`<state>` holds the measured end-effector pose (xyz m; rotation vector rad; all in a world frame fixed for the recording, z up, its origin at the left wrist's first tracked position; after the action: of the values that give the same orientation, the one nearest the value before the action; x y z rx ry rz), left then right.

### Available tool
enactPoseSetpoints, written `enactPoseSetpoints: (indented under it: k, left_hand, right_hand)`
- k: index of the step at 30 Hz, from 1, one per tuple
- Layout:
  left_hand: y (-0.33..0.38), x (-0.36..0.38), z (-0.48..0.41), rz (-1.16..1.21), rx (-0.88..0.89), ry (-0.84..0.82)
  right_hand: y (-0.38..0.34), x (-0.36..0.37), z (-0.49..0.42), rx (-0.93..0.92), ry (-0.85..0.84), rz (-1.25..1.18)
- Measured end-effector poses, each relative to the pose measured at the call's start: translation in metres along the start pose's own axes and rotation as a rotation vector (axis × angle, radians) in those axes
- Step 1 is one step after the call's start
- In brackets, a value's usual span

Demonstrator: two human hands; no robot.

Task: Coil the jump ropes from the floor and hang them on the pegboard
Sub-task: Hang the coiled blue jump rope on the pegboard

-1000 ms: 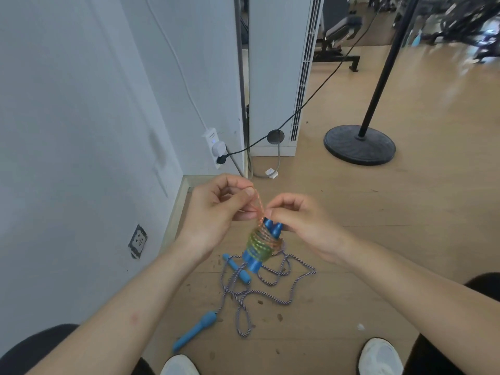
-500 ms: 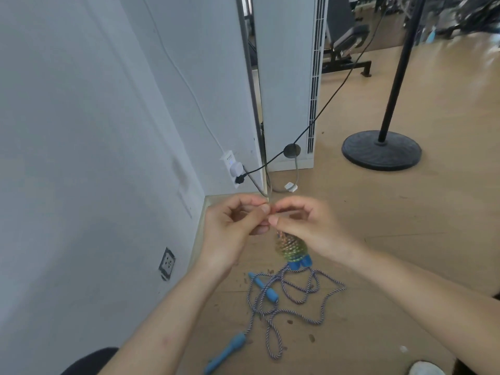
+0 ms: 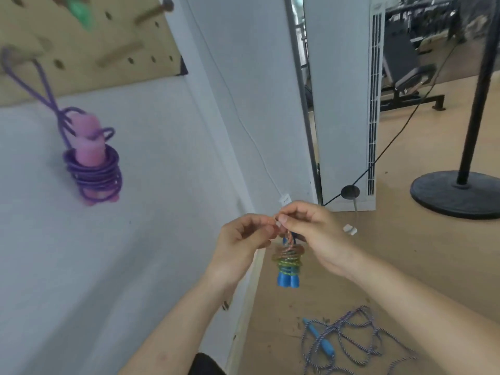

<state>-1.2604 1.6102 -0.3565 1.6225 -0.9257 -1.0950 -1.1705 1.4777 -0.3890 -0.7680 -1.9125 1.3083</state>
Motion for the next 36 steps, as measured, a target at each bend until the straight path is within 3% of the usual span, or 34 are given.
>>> enactPoseSetpoints:
  k: [6,12,20,32,36]
  left_hand:
    - [0.053,-0.043,0.008,0.059,0.058,0.233]
    - [0.113,-0.086,0.014,-0.138,0.235,0.477]
    - [0.194,-0.123,0.012,-0.396,0.404,0.621]
    - [0.305,-0.161,0.026,-0.6,0.556,0.829]
    - [0.346,-0.175,0.027,-0.561,0.572,0.846]
  right_hand:
    - [-0.05,0.048,-0.04,-0.059,-0.143,-0.086]
    - [-0.102,0.087,-0.073,-0.091,-0.4,-0.128]
    - [-0.176,0.132,-0.108,-0.227,-0.536,-0.138]
    - [-0.28,0.193,-0.137,-0.353,-0.512,-0.13]
    - [-0.321,0.21,-0.141,-0.376,-0.502,-0.191]
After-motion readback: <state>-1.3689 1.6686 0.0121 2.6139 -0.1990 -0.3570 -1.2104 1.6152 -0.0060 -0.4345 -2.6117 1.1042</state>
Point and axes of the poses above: each hand's wrist, its own z-axis away from the middle knuckle, its own x-axis out of the palm, y = z × x, the point moved 3 cm from there along -z, towards the middle knuckle, and after that the axes turned 2 degrees about -z, right-handed, at the moved point
